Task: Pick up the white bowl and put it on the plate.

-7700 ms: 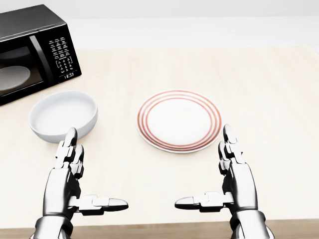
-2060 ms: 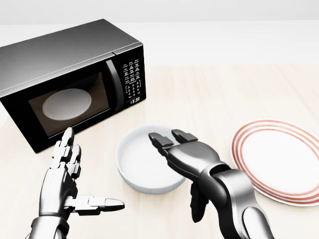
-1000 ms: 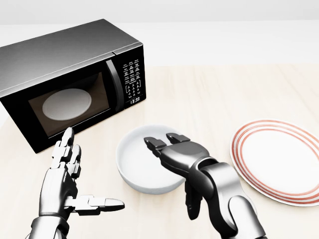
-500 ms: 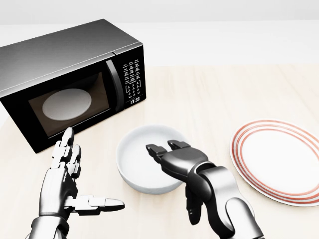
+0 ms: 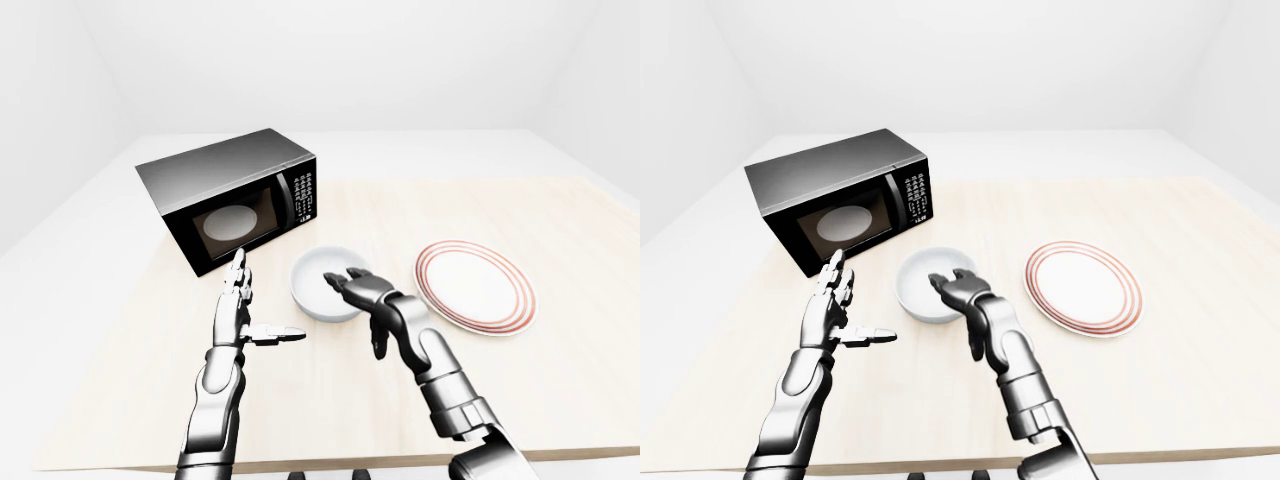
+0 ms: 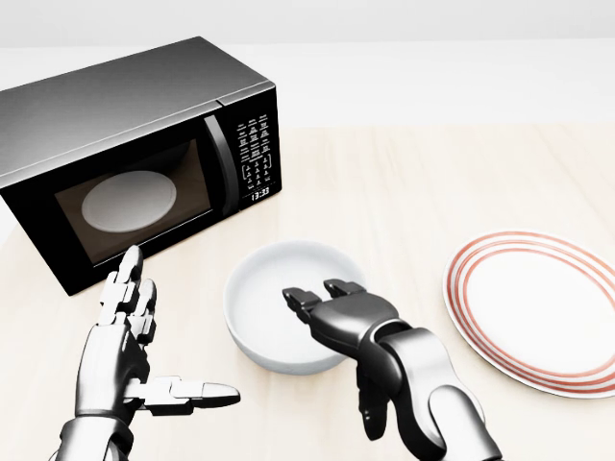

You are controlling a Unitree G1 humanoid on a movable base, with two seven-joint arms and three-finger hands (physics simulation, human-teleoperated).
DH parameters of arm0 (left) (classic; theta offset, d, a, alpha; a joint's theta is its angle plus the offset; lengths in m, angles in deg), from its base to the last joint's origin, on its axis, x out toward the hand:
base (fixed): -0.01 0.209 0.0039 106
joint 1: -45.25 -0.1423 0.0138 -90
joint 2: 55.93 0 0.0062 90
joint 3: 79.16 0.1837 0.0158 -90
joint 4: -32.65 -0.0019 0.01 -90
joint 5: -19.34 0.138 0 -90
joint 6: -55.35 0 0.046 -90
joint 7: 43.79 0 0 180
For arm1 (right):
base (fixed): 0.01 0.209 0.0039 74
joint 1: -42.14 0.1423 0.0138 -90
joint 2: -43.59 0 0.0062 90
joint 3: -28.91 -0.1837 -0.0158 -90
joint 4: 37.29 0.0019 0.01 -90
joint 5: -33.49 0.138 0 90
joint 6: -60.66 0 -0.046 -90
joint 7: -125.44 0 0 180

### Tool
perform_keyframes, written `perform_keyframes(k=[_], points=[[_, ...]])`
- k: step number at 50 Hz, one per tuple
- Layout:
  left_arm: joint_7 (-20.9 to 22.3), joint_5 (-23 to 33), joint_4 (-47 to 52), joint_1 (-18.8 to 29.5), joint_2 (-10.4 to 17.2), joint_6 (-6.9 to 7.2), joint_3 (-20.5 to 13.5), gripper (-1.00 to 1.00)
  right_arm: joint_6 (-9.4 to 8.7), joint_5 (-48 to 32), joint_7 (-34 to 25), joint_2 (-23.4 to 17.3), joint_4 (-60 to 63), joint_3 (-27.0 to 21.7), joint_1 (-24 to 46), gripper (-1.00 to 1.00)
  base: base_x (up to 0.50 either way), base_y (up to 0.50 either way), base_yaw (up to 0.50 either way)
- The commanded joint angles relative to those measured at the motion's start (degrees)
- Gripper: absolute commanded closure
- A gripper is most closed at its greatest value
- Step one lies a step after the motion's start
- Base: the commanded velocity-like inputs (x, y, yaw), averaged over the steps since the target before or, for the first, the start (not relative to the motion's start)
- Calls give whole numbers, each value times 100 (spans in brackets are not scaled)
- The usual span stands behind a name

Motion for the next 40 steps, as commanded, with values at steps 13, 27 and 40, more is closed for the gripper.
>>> perform_keyframes(k=[13,27,40], points=[[0,0,0,0,0,0,0,-100,0,-60,7,4,-58,19,-32,-100,0,0,0],[0,0,0,0,0,0,0,-100,0,-107,159,0,-279,42,-60,-100,0,0,0],[0,0,0,0,0,0,0,-100,0,-150,260,9,-427,76,-95,-100,0,0,0]])
